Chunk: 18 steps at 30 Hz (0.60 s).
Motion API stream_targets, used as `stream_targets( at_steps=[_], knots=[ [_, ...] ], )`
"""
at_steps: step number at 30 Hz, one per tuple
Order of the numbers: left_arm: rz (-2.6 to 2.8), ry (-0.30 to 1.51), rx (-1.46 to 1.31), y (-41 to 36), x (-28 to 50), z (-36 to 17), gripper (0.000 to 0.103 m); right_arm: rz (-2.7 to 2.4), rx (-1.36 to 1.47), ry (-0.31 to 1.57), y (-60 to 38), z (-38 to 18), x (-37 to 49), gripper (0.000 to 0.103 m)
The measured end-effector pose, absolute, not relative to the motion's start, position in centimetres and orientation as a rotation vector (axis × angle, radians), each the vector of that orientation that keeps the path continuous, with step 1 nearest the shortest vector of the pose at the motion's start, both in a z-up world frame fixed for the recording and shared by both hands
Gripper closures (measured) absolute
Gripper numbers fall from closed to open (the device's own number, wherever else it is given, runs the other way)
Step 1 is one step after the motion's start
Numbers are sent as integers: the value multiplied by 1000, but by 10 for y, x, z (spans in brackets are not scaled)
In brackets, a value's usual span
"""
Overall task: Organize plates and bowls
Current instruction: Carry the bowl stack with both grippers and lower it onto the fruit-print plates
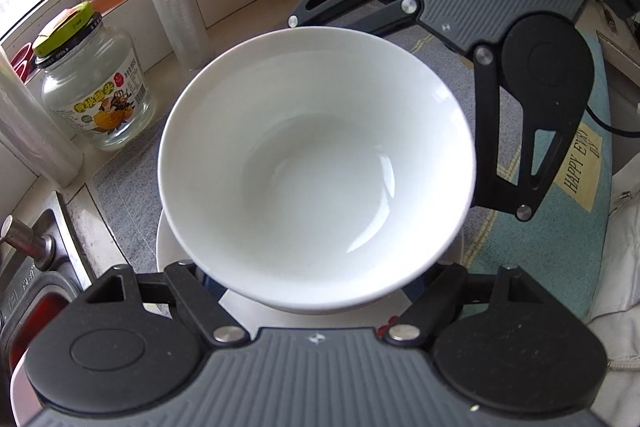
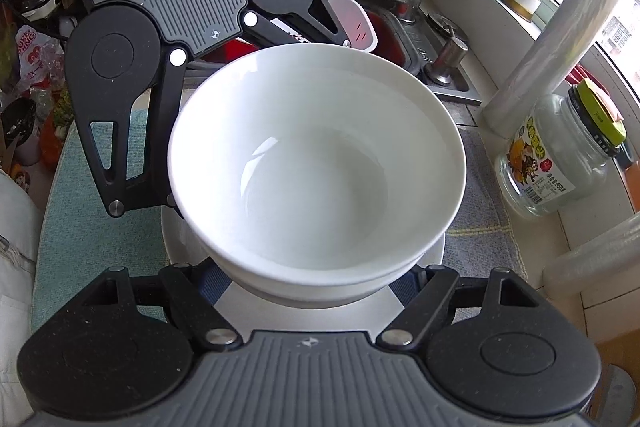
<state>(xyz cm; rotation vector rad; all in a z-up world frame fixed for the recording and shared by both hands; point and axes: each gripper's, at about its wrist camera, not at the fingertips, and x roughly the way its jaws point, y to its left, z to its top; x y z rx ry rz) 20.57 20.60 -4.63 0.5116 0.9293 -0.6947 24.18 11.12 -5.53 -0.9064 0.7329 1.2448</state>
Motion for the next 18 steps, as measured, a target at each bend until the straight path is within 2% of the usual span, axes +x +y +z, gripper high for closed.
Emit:
stream_targets(
  at_steps=[18],
  knots=[
    [-680, 965, 443, 221, 216, -51, 22, 1252, -875, 772, 119, -61, 256, 20]
  ],
)
